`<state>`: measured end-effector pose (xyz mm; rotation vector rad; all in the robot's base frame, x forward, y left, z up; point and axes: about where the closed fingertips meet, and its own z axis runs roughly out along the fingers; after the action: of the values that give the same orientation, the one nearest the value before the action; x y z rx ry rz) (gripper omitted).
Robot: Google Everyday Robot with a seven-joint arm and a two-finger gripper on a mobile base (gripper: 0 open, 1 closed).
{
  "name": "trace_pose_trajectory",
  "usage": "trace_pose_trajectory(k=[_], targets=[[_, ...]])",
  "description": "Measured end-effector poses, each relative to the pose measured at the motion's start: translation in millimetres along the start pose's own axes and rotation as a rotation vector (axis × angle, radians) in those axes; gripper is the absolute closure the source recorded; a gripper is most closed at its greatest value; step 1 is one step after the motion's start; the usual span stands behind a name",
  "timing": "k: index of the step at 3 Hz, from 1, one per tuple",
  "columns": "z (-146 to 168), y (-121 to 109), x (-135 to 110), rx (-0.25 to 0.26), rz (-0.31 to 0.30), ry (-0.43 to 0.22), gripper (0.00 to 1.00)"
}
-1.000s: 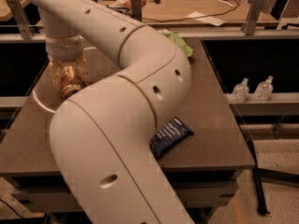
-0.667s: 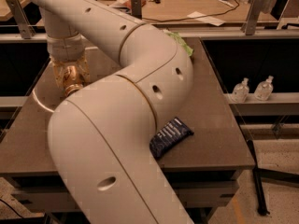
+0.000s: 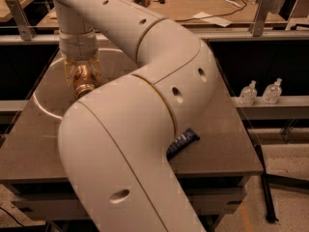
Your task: Place orange can upright
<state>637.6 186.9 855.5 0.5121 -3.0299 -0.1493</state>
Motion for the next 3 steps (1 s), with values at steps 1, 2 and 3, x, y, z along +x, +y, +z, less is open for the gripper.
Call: trace_pose_trajectory(k=[1, 2, 3], targets=[[-22.5, -26.0, 19.4, -0.043, 0.048, -0.007, 1.0], [-33.5, -62.9, 40.7, -0.16, 0.163, 0.025, 1.0], [-51.1, -101.3, 69.4, -0.361, 0.299, 0.049, 1.0]])
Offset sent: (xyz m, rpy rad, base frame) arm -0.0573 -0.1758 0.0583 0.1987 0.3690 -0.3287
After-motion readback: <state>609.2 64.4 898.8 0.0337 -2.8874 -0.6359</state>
